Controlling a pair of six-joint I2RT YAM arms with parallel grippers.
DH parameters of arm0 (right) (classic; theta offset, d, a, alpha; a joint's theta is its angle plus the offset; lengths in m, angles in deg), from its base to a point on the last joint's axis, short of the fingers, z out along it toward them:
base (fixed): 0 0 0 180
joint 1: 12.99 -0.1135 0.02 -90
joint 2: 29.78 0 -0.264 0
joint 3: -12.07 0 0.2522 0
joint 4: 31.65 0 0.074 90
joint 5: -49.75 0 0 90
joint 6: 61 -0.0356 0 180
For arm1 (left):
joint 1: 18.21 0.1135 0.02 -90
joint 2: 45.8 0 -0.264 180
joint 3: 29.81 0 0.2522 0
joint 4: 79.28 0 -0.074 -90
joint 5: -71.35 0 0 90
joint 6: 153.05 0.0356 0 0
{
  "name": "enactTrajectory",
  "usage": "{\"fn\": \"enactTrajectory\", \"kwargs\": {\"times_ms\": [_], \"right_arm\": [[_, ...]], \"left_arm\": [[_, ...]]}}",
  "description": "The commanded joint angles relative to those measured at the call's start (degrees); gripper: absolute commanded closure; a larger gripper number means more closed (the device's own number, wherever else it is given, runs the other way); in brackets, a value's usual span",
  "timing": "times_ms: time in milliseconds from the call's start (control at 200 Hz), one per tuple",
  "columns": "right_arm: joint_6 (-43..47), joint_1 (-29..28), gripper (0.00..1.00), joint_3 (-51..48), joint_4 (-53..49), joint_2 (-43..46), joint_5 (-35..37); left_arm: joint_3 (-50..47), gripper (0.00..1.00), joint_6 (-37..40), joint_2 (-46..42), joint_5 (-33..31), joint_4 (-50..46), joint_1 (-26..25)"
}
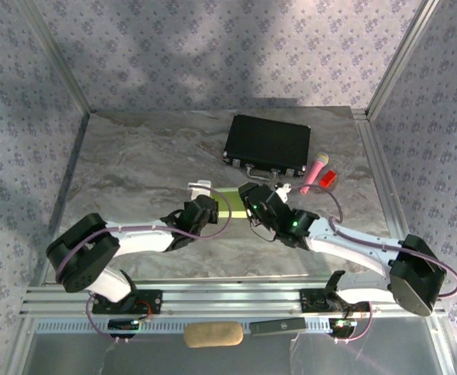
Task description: Fold the paper box
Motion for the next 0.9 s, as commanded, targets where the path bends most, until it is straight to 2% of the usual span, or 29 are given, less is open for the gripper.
{"fn": "enactTrajectory", "kwargs": {"times_ms": [0,225,265,330,405,605,645,665,680,800,899], "right_arm": [[-2.2,1.2,0.65,1.6,3.0,-2.5,-2.1],[-3.2,2.4,0.89,0.9,4.1,-4.6,-3.7],[-3.3,2.4,0.94,0.5,3.4,-4.3,-3.5],[-3.4,2.4,1.0,0.2,2.0,-3.7,-3.2],[-3.6,2.6,1.0,-0.9,1.5,-3.2,-3.3],[-3.6,3.1,1.0,-3.8,2.8,-3.0,-4.5],[-3.5,3.1,1.0,-4.4,2.9,-2.8,-4.6],[-3.5,3.1,1.0,-4.6,2.8,-2.7,-4.6],[-3.5,3.0,1.0,-4.8,2.8,-2.7,-4.6],[-3.4,3.2,1.0,-6.7,2.9,-1.8,-4.8],[-3.3,3.2,1.0,-8.0,2.7,-1.2,-5.0]], "left_arm": [[0.4,1.0,-1.2,0.6,-0.5,-2.1,-0.8],[0.4,1.0,-1.2,0.1,-0.7,-3.1,-1.1],[0.4,0.95,-1.4,-0.6,-0.9,-3.9,-1.2],[0.2,0.77,-2.6,-3.0,-1.9,-6.2,-1.9],[-0.1,0.64,-6.6,-7.8,-4.3,-11.3,-3.2],[-0.1,0.55,-20.6,-24.2,-4.6,-28.6,-3.8],[-0.1,0.52,-22.6,-27.3,-3.2,-31.4,-3.8],[-0.1,0.44,-23.3,-29.1,-2.9,-32.6,-3.8],[0.1,0.43,-23.6,-30.2,-2.8,-33.3,-3.8],[1.7,0.4,-24.4,-36.0,-1.3,-38.6,-3.0],[3.4,0.43,-23.9,-35.9,4.9,-39.6,-0.4]]}}
